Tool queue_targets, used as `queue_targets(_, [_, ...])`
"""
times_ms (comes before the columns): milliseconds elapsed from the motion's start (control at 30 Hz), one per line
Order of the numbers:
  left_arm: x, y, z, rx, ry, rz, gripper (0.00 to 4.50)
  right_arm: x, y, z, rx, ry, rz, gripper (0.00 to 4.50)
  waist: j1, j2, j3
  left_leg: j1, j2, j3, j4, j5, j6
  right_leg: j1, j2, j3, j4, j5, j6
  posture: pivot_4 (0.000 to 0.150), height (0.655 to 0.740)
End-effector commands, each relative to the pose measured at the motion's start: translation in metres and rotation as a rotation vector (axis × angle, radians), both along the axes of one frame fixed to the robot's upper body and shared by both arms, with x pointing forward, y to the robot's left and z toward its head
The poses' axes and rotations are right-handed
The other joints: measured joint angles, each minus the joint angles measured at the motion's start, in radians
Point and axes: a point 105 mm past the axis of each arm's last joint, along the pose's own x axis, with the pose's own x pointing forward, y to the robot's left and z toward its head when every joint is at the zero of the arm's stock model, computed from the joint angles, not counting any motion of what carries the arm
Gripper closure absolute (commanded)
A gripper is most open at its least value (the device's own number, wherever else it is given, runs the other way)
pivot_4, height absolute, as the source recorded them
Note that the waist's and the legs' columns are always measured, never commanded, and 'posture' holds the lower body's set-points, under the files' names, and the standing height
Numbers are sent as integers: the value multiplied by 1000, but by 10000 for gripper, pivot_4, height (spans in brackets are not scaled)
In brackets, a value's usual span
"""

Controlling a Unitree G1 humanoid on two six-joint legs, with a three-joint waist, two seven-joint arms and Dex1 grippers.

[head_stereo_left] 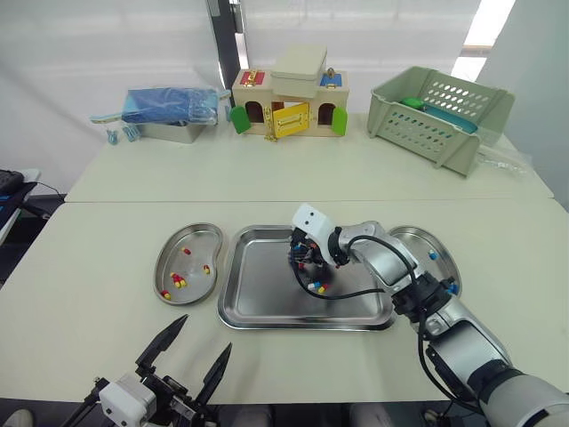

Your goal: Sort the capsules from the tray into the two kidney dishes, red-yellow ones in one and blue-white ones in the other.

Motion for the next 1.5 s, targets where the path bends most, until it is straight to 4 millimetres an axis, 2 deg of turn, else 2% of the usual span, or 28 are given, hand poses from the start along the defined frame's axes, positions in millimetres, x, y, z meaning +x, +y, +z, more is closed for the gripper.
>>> queue_targets(33, [-4,-1,4,11,-16,-13,0,2,4,12,19,-37,5,23699,0,0,0,0,0,0,0,0,0,0,0,0,0,0,0,1500,7400])
queue_targets(200, [-4,-2,4,13,-16,-13,0,0,5,8,11,-25,14,23699,0,0,0,0,0,0,0,0,0,0,0,0,0,0,0,1500,7400])
queue_targets(533, [-1,-6,10,16,-21,-16,0,0,1,4,-39,-39,33,44679,0,0,0,0,0,0,0,0,0,0,0,0,0,0,0,1500,7400])
queue_targets(767, [-2,-4,8,19,-13,-19,0,-5,4,6,-14,-22,60,44679,0,0,0,0,0,0,0,0,0,0,0,0,0,0,0,1500,7400])
queue_targets(867, [-3,-4,6,21,-9,-24,0,-8,7,18,52,-22,89,44679,0,0,0,0,0,0,0,0,0,0,0,0,0,0,0,1500,7400])
queue_targets(933, [-4,-6,6,20,-8,-40,0,-10,3,31,106,-25,101,44679,0,0,0,0,0,0,0,0,0,0,0,0,0,0,0,1500,7400])
queue_targets(1067, [-6,-10,6,34,-13,-93,0,-17,-29,58,200,-68,125,44679,10,0,0,-1,0,0,0,0,0,0,0,0,-1,0,0,1500,7400])
queue_targets(1200, [-9,-17,5,72,-24,-219,0,-33,-89,76,211,-97,108,44679,23,0,0,-2,0,0,0,0,0,0,0,-1,-1,0,0,1500,7400])
queue_targets(1267, [-8,-19,6,78,-31,-255,0,-40,-110,77,196,-101,95,44679,24,0,0,-2,0,1,0,0,0,1,0,-1,-1,0,0,1500,7400])
queue_targets(1400, [-2,-23,10,99,-64,-354,0,-55,-173,68,131,-80,-32,44679,25,0,0,-2,0,1,0,0,0,1,0,-1,-1,0,0,1500,7400])
queue_targets(1500, [0,-27,11,103,-72,-410,0,-64,-203,57,72,-57,-108,44679,23,0,1,-1,0,2,1,0,0,2,0,0,-1,0,0,1500,7400])
